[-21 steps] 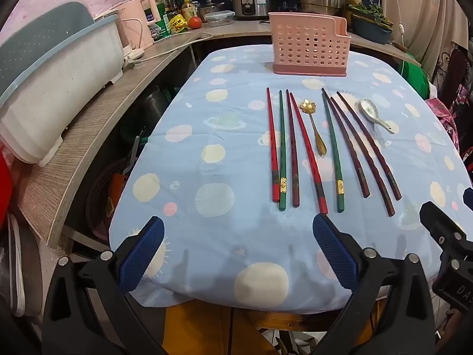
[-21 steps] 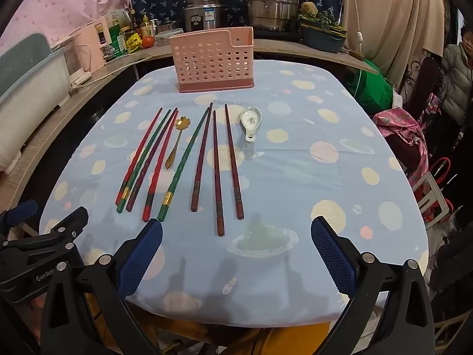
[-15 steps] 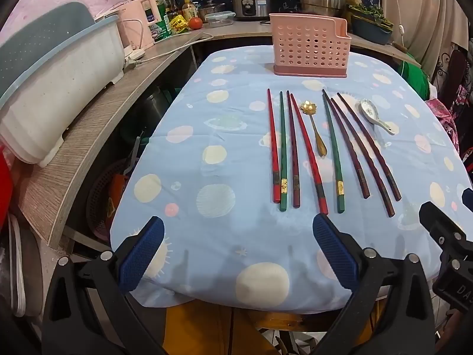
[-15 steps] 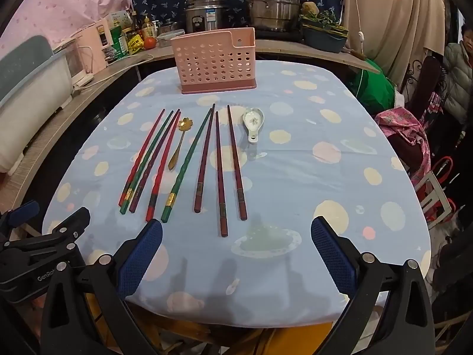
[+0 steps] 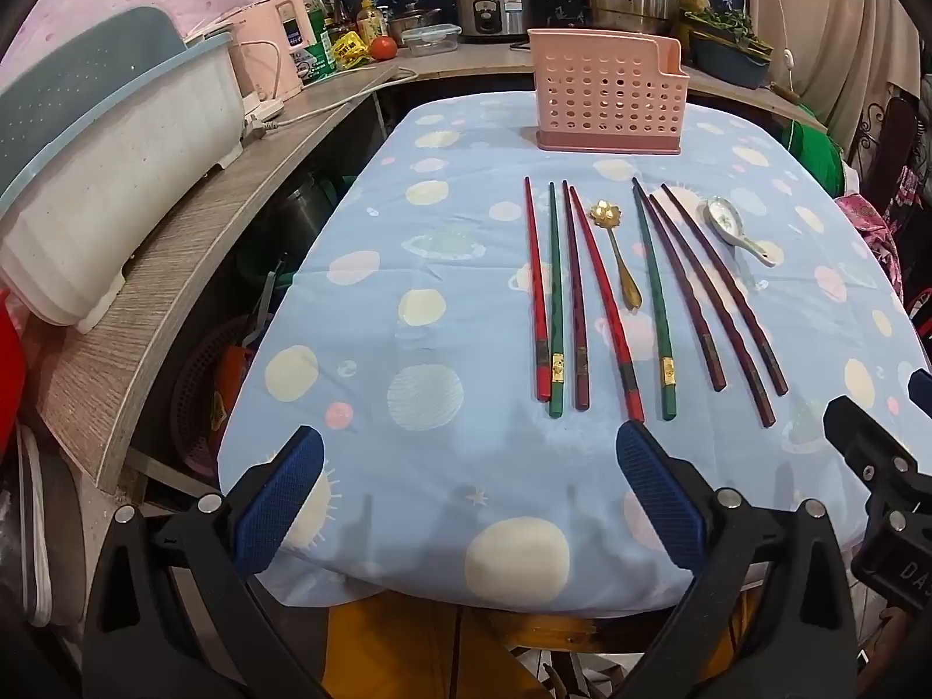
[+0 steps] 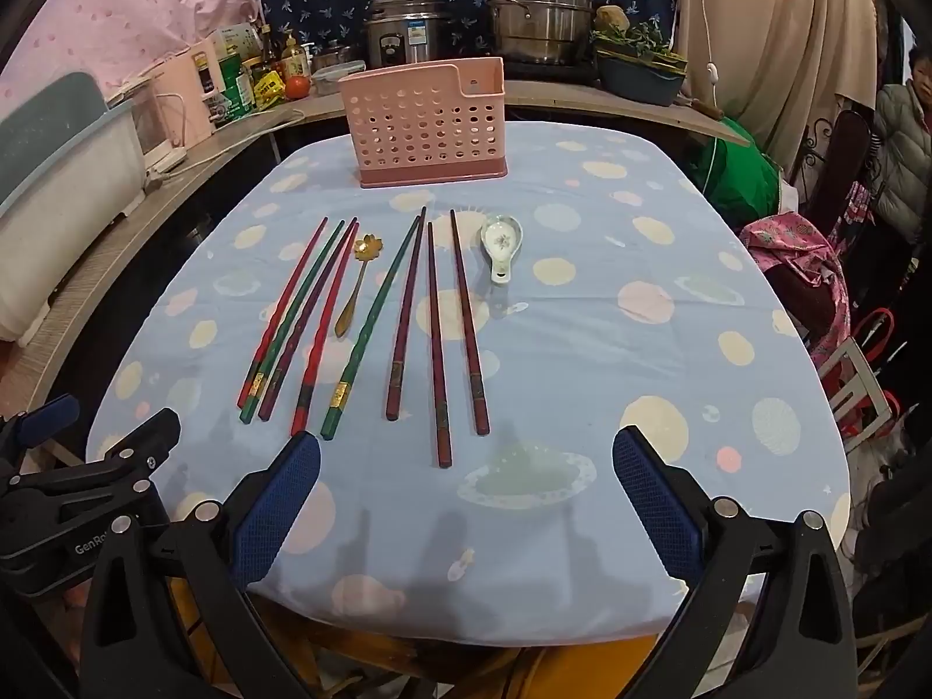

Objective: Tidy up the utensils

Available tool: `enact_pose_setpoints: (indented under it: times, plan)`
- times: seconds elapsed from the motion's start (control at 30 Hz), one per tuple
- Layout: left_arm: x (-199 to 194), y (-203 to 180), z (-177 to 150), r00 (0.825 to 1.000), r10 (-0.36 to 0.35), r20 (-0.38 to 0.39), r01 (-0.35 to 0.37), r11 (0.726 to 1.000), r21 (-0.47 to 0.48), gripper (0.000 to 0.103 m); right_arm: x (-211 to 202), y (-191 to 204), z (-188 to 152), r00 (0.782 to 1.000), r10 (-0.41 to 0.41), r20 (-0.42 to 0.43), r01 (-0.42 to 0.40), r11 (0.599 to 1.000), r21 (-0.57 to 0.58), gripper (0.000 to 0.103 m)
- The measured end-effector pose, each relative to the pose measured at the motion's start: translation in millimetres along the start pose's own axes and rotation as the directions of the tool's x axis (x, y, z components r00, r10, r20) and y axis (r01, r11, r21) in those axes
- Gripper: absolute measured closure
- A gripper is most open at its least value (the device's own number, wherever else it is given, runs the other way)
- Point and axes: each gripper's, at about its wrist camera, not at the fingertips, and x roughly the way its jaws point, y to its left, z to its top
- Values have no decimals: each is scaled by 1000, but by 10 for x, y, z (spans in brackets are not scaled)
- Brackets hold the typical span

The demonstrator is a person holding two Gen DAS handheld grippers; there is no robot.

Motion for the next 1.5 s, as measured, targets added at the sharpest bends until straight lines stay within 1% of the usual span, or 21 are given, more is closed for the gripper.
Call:
enact_pose_setpoints:
  times: [0.03, 0.17, 0.43, 0.47, 0.63, 0.7, 1.0, 1.03, 1.5]
  plan:
    - [-3, 10, 9, 1000, 0, -1, 0, 1000, 0, 7, -34, 62, 17, 1000, -1, 1, 1, 1000, -1, 7]
    - [-20, 25, 30, 1000, 0, 0, 0, 1000, 0, 7, -1, 78, 28, 1000, -2, 1, 2, 1000, 0, 7]
    - [-24, 53, 54, 1000, 3, 1, -3, 1000, -1, 7, -21, 2, 5, 1000, 6, 5, -6, 1000, 2, 7]
    - [7, -20, -22, 1000, 2, 2, -2, 1000, 0, 7, -22, 4, 8, 1000, 7, 4, -7, 1000, 2, 7]
    - [-2, 3, 10, 1000, 6, 5, -6, 1000, 2, 7, -27, -14, -9, 1000, 8, 7, -8, 1000, 2, 7]
    - [-20, -26, -45, 1000, 6, 11, -6, 1000, 3, 7, -29, -10, -7, 1000, 9, 6, -9, 1000, 2, 7]
    - [-2, 24, -55, 1000, 4, 10, -4, 1000, -3, 7, -33, -12, -10, 1000, 8, 6, -8, 1000, 3, 7]
    - [-20, -31, -51, 1000, 7, 11, -8, 1000, 1, 7, -30, -11, -13, 1000, 9, 7, -9, 1000, 3, 7]
    - [-12, -53, -50, 1000, 7, 7, -7, 1000, 2, 7, -23, -8, -14, 1000, 8, 6, -8, 1000, 2, 7]
